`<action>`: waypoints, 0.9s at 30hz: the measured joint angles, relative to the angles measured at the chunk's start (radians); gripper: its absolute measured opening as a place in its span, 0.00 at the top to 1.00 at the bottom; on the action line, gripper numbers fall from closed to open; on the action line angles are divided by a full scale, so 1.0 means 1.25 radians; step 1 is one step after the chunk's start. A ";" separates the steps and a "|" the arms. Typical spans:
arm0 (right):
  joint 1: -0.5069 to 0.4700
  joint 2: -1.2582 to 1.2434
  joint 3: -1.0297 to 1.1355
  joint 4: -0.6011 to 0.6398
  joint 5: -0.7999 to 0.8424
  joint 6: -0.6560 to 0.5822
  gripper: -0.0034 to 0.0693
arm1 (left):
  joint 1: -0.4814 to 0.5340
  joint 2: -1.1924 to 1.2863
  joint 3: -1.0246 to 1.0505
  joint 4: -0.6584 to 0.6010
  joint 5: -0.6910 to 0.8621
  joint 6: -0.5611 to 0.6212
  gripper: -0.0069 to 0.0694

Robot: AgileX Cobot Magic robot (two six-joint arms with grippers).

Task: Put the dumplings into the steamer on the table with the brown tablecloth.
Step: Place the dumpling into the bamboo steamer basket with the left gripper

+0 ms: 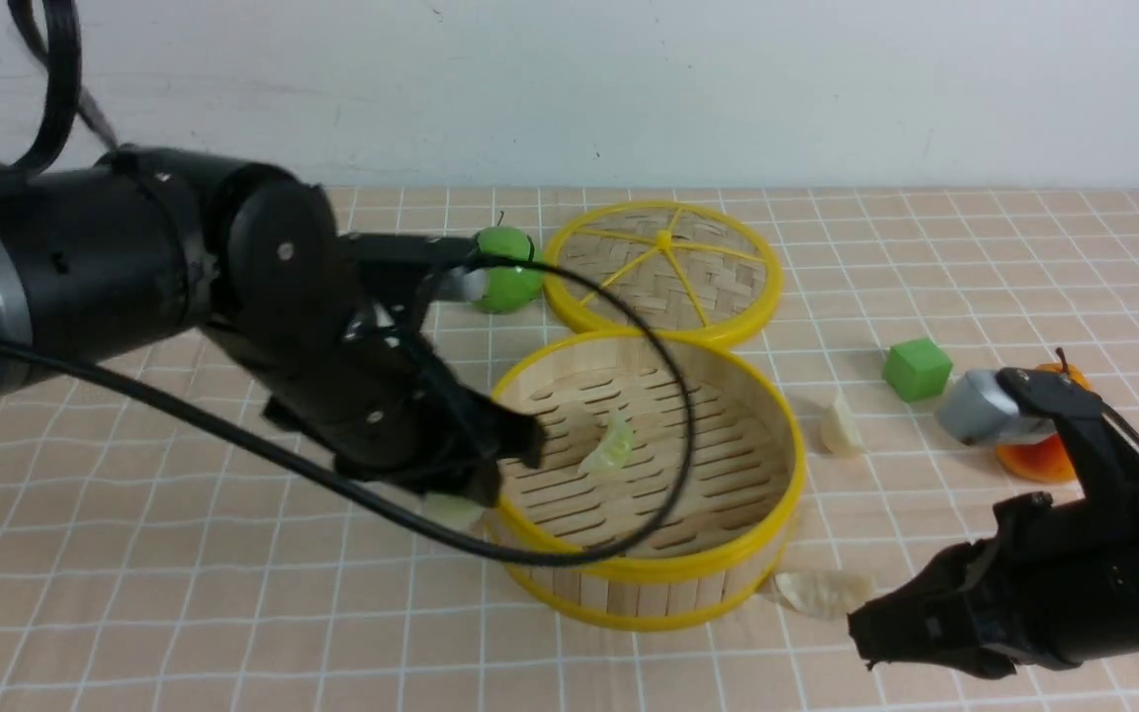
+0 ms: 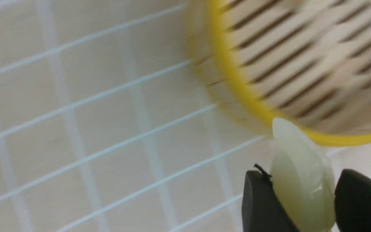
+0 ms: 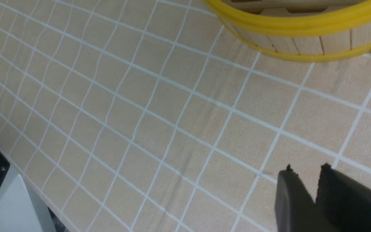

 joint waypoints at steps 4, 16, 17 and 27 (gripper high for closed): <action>0.000 0.000 0.000 0.000 0.005 -0.003 0.77 | -0.077 0.062 -0.092 0.002 -0.006 0.014 0.54; 0.000 0.000 0.000 0.031 0.040 -0.003 0.76 | -0.087 0.303 -0.229 0.091 -0.003 0.014 0.54; 0.000 0.000 0.000 0.031 0.040 -0.003 0.76 | -0.087 0.304 -0.229 0.091 -0.003 0.014 0.54; 0.000 0.000 0.000 0.042 0.026 -0.006 0.75 | -0.087 0.311 -0.262 0.091 0.054 0.021 0.37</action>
